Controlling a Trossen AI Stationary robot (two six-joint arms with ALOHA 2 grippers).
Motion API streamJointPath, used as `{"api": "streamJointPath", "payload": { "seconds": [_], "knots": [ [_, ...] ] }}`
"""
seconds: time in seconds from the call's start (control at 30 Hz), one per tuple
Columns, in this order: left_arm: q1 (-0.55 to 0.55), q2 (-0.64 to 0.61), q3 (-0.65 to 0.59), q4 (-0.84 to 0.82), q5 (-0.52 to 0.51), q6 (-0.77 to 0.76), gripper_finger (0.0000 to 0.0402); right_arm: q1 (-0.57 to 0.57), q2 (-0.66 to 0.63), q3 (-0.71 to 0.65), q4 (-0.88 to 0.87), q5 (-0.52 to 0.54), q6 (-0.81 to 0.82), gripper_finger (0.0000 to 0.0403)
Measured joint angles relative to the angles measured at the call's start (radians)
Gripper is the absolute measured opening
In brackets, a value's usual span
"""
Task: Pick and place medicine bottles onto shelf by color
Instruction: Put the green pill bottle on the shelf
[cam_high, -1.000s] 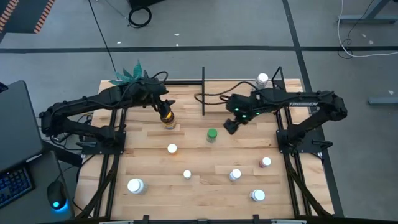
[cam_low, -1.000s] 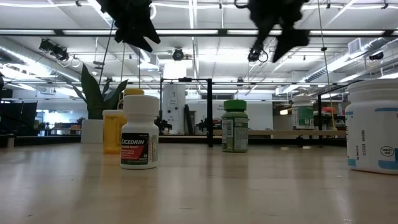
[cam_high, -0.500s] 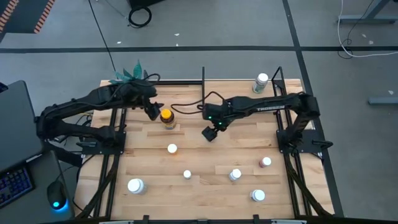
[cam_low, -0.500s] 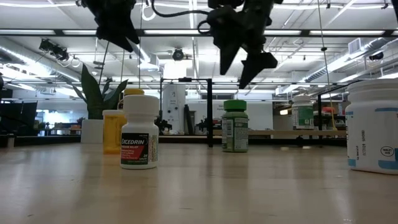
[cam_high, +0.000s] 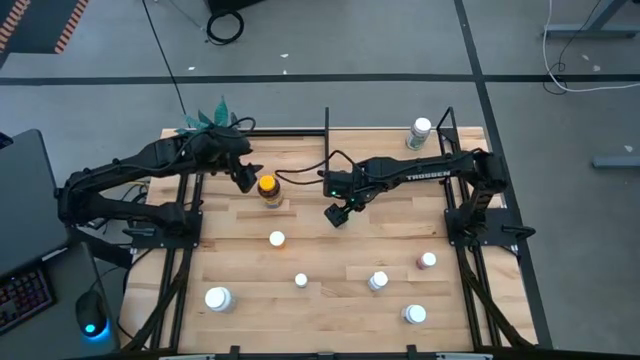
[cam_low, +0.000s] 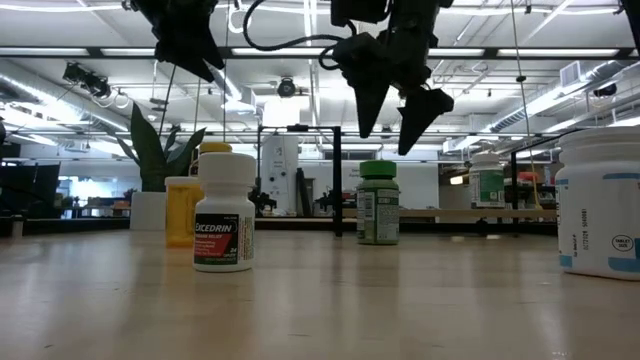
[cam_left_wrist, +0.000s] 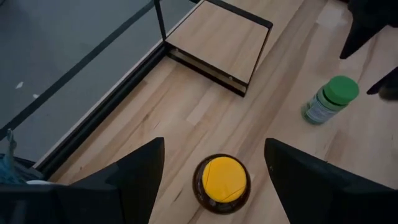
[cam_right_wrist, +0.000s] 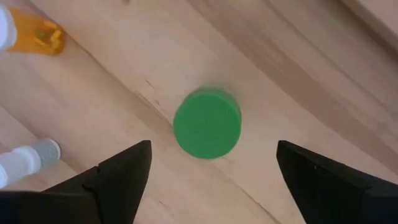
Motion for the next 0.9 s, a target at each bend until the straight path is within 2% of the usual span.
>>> {"api": "streamJointPath", "payload": {
  "seconds": [0.23,0.4,0.9],
  "knots": [
    [0.000,0.000,0.000,0.000,0.000,0.006,0.0282,0.000,0.040,0.001,0.073,0.014,0.029,0.0379],
    [0.000,0.001,0.000,-0.004,0.000,0.006,0.0282,-0.002,0.072,-0.001,0.043,0.011,0.039,0.0379],
    [0.000,0.000,-0.001,-0.016,-0.001,-0.005,0.0282,-0.023,0.082,-0.016,0.049,-0.029,0.071,0.0346]
  ]
}}
